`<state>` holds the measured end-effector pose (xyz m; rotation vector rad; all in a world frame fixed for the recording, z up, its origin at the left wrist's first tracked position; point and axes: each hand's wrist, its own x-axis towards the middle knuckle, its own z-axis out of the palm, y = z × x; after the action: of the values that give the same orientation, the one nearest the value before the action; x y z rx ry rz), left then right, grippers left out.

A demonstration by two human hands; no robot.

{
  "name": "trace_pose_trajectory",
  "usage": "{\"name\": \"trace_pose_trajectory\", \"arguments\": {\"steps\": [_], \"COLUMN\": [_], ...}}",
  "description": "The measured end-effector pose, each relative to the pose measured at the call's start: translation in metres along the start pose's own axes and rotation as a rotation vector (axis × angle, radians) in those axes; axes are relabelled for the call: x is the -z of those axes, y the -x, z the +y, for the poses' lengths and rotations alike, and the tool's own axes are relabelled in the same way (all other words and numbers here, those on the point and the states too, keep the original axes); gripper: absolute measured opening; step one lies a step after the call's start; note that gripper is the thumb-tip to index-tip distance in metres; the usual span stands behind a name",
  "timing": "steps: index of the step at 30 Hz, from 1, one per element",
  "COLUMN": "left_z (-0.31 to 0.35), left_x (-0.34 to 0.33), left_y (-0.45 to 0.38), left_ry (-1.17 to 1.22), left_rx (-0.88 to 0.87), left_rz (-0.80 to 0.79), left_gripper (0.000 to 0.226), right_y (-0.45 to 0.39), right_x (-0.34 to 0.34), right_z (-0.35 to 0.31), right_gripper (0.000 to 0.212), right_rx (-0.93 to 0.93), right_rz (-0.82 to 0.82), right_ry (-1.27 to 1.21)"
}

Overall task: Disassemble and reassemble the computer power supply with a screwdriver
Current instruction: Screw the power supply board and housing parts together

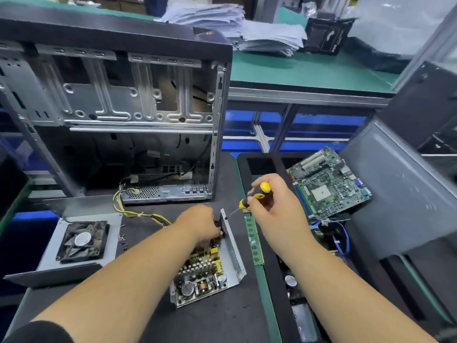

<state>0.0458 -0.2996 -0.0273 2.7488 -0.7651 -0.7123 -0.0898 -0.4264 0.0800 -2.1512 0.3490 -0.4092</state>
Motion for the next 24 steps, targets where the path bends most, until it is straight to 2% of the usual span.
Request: {"name": "trace_pose_trajectory", "arguments": {"steps": [6, 9, 12, 17, 21, 24], "left_z": [-0.004, -0.005, -0.007, -0.014, -0.016, -0.016], "left_x": [0.005, 0.006, 0.007, 0.007, 0.006, 0.006], "left_y": [0.001, 0.002, 0.002, -0.002, -0.004, -0.004], "left_ry": [0.240, 0.324, 0.377, 0.552, 0.607, 0.600], "left_rx": [0.056, 0.079, 0.095, 0.097, 0.083, 0.098], "left_rz": [0.010, -0.021, -0.063, -0.102, -0.127, -0.136], "left_gripper": [0.018, 0.021, 0.036, 0.030, 0.020, 0.020], "right_y": [-0.001, -0.003, -0.005, -0.008, -0.009, -0.008], "right_x": [-0.005, -0.006, -0.008, -0.012, -0.013, -0.014], "right_z": [-0.003, -0.003, -0.004, -0.004, -0.004, -0.003], "right_gripper": [0.021, 0.021, 0.022, 0.019, 0.019, 0.020], "right_rx": [0.032, 0.037, 0.049, 0.067, 0.068, 0.079], "right_rz": [-0.006, -0.012, -0.027, -0.068, -0.077, -0.085], "right_ry": [0.079, 0.088, 0.105, 0.169, 0.173, 0.179]}}
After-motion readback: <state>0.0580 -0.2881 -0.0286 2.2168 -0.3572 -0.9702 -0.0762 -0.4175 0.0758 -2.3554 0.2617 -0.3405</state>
